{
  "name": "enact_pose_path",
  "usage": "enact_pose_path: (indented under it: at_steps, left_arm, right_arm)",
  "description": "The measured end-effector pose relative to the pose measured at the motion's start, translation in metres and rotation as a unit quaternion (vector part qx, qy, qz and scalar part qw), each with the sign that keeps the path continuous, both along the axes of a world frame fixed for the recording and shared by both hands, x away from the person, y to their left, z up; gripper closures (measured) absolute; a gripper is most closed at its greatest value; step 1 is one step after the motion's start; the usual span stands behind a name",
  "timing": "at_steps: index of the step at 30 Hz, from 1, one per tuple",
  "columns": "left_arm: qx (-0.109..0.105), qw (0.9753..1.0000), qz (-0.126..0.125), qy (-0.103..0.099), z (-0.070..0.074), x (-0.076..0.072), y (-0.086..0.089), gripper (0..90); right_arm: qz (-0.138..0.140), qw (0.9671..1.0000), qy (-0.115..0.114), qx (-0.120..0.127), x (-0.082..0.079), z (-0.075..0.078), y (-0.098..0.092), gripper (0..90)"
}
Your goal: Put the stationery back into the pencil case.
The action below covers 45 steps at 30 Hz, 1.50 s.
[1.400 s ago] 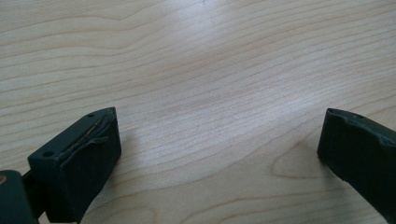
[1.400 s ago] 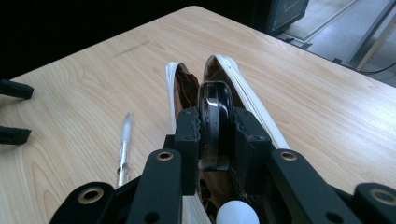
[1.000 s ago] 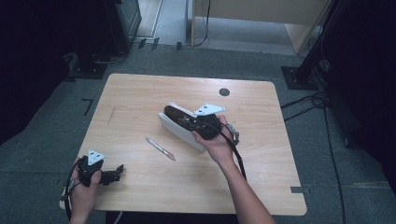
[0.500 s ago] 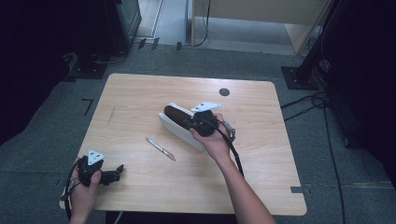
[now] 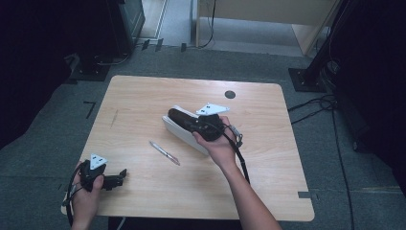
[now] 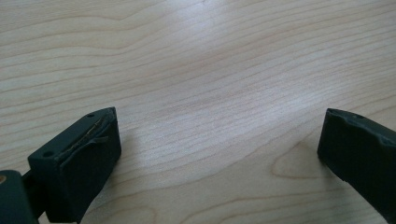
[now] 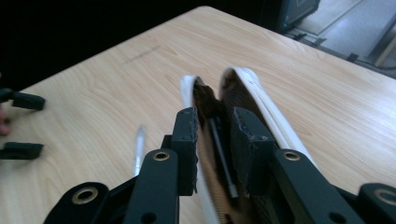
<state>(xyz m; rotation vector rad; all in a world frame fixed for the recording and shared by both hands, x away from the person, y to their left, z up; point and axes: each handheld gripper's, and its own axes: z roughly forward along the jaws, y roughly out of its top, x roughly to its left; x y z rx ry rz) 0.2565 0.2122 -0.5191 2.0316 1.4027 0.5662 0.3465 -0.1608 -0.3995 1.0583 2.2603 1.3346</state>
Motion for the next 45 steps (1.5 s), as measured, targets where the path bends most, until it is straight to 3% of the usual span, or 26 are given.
enact_pose_path:
  at_steps: [8, 10, 17, 25, 39, 45]
  left_arm:
    - [0.0, 1.0, 0.0, 0.0, 0.0, 0.0, 0.0, 0.0]
    - [-0.001, 1.0, 0.0, 0.0, 0.0, 0.0, 0.0, 0.0]
    - [0.001, 1.0, -0.001, 0.0, 0.0, 0.0, 0.0, 0.0]
    - [-0.001, 1.0, 0.0, 0.0, 0.0, 0.0, 0.0, 0.0]
    - [-0.001, 1.0, 0.0, 0.0, 0.0, 0.0, 0.0, 0.0]
    - [0.0, 1.0, 0.0, 0.0, 0.0, 0.0, 0.0, 0.0]
  right_arm:
    - [0.023, 0.9994, -0.018, 0.017, -0.03, 0.002, 0.012, 72.3]
    - [0.03, 0.9992, -0.016, 0.021, -0.041, -0.005, 0.017, 72.6]
    - [0.043, 0.999, -0.005, 0.011, -0.055, -0.026, 0.034, 72.7]
    - [0.038, 0.9993, 0.008, 0.001, -0.062, -0.057, 0.047, 72.3]
    - [0.03, 0.9985, 0.011, -0.043, -0.056, -0.094, 0.077, 69.7]
    - [0.026, 0.9981, 0.015, -0.055, -0.051, -0.102, 0.085, 71.3]
